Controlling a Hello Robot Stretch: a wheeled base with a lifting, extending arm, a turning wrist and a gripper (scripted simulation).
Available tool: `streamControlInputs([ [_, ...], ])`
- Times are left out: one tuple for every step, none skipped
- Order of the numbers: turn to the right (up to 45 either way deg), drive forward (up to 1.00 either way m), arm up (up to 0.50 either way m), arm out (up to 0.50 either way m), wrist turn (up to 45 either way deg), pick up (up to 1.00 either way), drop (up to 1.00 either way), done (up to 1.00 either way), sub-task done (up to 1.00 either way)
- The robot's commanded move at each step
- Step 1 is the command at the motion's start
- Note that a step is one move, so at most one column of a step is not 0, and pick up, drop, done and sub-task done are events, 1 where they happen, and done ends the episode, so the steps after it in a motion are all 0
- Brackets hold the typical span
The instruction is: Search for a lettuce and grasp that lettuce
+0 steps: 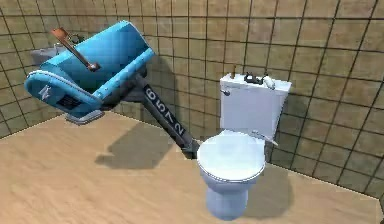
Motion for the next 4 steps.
streamControlInputs([
  [45.0, 0.0, 0.0, 0.0, 0.0, 0.0, 0.0, 0.0, 0.0],
  [15.0, 0.0, 0.0, 0.0, 0.0, 0.0, 0.0, 0.0, 0.0],
  [0.0, 1.0, 0.0, 0.0, 0.0, 0.0, 0.0, 0.0, 0.0],
  [30.0, 0.0, 0.0, 0.0, 0.0, 0.0, 0.0, 0.0, 0.0],
])
